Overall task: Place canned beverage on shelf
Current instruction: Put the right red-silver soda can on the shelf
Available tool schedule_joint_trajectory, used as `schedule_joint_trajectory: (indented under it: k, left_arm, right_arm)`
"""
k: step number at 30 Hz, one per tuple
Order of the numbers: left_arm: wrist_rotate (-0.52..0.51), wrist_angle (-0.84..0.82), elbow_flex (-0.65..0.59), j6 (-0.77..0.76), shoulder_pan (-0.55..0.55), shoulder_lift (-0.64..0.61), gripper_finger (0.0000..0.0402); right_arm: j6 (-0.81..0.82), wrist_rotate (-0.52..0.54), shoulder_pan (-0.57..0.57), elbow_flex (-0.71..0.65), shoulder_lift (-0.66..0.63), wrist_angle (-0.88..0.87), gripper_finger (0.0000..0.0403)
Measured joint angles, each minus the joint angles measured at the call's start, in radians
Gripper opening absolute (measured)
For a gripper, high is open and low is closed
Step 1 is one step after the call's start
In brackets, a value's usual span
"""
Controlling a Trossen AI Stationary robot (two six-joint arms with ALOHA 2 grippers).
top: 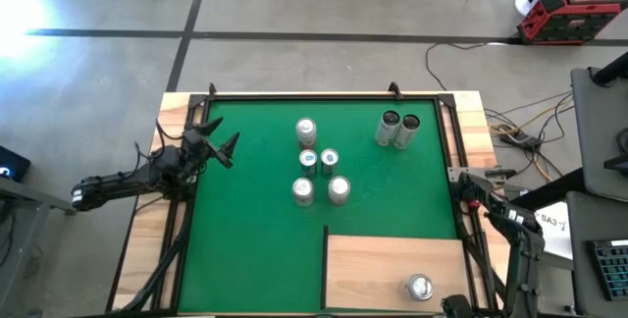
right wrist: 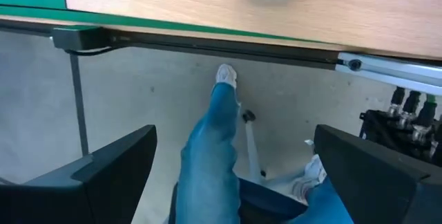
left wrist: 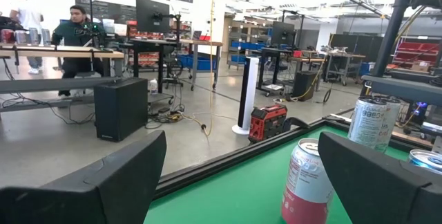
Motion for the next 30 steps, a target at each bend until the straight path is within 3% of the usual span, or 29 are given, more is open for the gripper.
schedule_joint_trajectory:
  k: [10,17,30]
  left_arm:
    - [0.0,0.0,0.0,0.0,0.0,0.0,0.0363]
    - [0.0,0.0,0.0,0.0,0.0,0.0,0.0363]
    - [0.0,0.0,0.0,0.0,0.0,0.0,0.0363]
  right_arm:
    - [-0.021,-0.209,-0.109,0.0,0.0,-0.033,0.0384]
    - [-0.066,-0.231,-0.161,0.0,0.0,-0.114,0.0384]
    - [-0.065,-0.261,-0.199,-0.057,-0.04,-0.11,0.0384]
